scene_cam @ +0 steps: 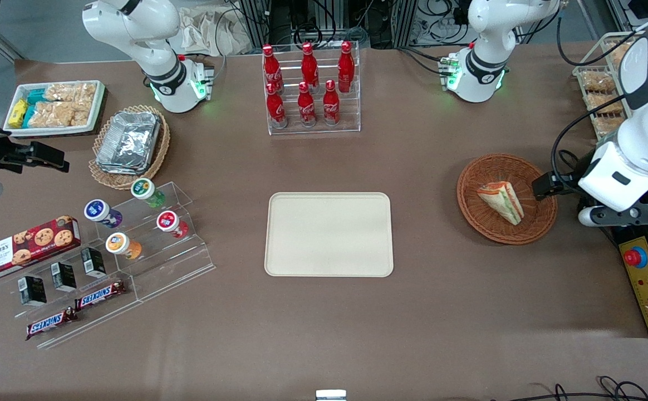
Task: Place sandwich from basket to tray
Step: 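Move the left gripper over the wrapped sandwich in the wicker basket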
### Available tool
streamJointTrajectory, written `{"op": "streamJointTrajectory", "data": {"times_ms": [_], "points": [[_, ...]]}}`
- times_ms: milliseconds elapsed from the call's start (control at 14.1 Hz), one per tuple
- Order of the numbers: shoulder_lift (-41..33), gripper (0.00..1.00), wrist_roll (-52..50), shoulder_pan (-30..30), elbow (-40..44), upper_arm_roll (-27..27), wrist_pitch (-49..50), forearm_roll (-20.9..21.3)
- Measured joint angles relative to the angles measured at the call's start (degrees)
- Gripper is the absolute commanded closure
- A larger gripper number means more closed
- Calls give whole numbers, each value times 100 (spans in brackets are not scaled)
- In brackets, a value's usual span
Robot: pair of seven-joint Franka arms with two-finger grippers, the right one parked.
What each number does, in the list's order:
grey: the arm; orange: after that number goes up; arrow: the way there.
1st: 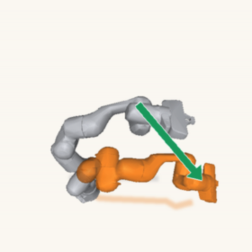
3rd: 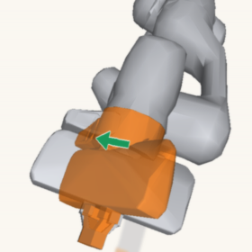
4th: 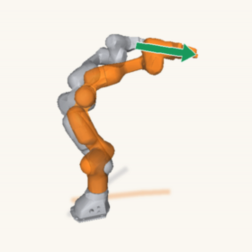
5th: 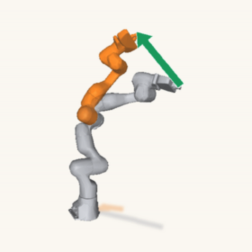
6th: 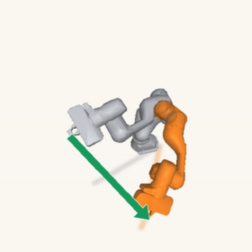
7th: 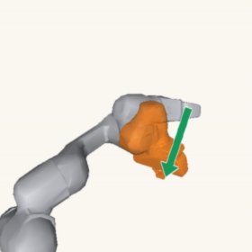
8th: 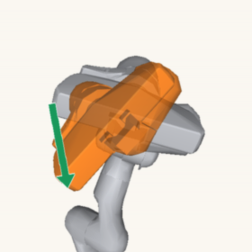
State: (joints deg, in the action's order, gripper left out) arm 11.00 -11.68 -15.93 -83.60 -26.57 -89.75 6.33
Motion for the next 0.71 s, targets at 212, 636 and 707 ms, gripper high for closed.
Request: {"op": "streamJointTrajectory", "data": {"times_ms": [212, 636, 707], "points": [[0, 0, -18, -51, 0, 5, 3, 0], [-25, 0, -1230, -205, -387, 10, -90, -66], [-62, 0, -1579, -241, -588, 9, -239, -147]]}}
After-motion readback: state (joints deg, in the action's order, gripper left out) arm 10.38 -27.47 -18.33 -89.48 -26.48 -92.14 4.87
